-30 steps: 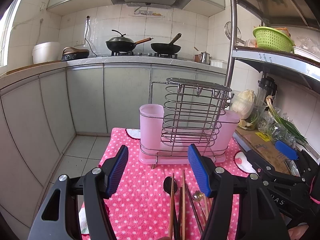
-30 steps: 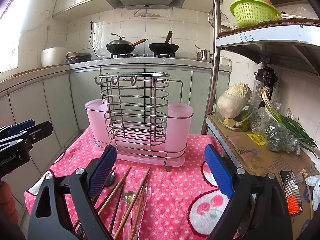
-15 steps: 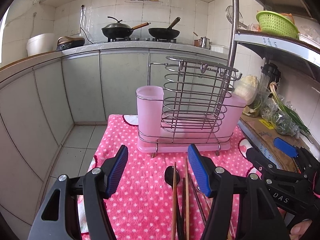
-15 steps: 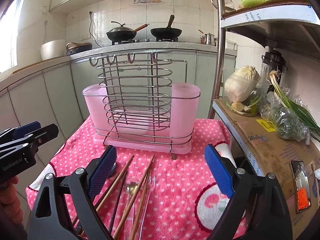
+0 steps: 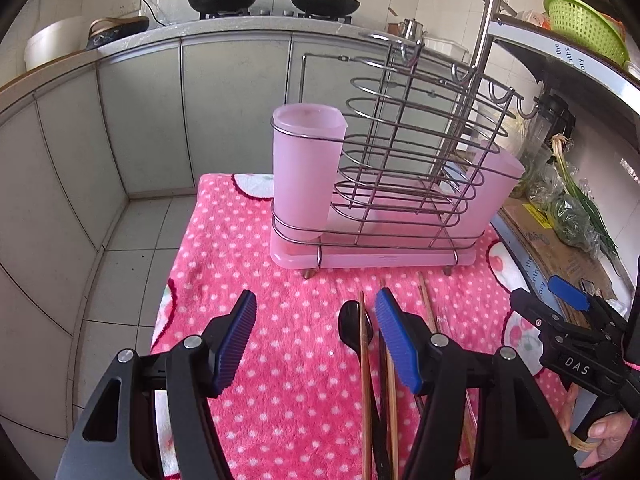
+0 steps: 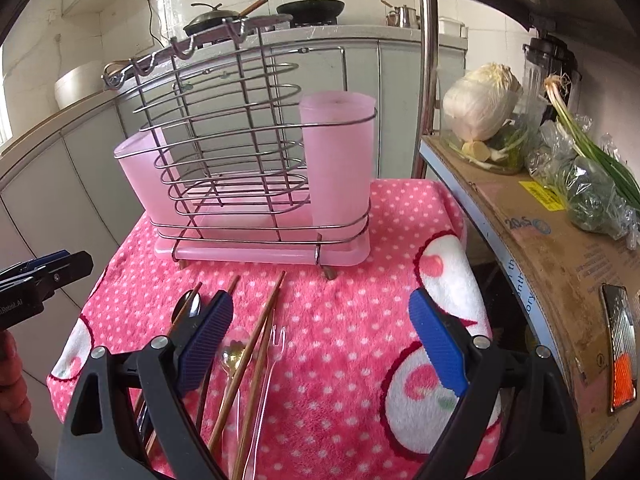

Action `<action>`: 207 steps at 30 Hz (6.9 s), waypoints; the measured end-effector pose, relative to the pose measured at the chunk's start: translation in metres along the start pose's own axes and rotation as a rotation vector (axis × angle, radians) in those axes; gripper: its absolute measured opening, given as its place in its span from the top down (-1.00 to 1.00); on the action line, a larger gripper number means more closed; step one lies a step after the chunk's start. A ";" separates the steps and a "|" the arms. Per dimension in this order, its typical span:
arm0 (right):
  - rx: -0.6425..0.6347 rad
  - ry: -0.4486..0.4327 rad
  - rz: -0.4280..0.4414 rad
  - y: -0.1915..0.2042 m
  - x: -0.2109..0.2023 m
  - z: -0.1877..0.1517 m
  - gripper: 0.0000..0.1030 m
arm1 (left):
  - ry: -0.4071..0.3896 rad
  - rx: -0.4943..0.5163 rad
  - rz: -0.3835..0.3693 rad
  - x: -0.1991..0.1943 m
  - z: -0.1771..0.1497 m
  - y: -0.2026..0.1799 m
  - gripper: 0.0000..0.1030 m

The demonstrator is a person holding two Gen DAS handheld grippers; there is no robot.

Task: Organize utensils
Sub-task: 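Close the left tool on a wooden chopstick while the right tool grasps another chopstick, then lift both chopsticks upright and carry them above the tall pink cup, then lower both chopsticks into the pink cup and open both tools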

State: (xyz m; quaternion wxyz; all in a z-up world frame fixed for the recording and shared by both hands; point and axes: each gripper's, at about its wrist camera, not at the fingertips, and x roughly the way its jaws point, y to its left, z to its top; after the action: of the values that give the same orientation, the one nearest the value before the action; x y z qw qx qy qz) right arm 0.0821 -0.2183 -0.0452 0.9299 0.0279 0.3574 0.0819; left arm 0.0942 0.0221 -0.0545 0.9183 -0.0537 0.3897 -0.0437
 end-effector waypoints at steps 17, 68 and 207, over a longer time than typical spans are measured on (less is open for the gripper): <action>0.192 0.182 0.202 -0.039 0.028 -0.002 -0.73 | 0.423 0.023 -0.143 0.111 -0.004 -0.034 0.64; 0.163 0.322 0.297 0.017 0.084 0.017 0.89 | 0.225 -0.172 -0.277 0.021 -0.002 0.041 0.90; 0.076 0.081 0.176 -0.046 0.061 0.210 0.88 | 0.009 -0.063 -0.099 0.027 0.203 0.050 0.89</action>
State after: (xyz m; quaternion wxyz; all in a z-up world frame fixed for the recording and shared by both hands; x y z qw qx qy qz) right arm 0.2732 -0.2521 0.0655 0.9022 0.0909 0.3939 0.1506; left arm 0.2611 0.0815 0.0596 0.9112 -0.1018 0.3917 -0.0770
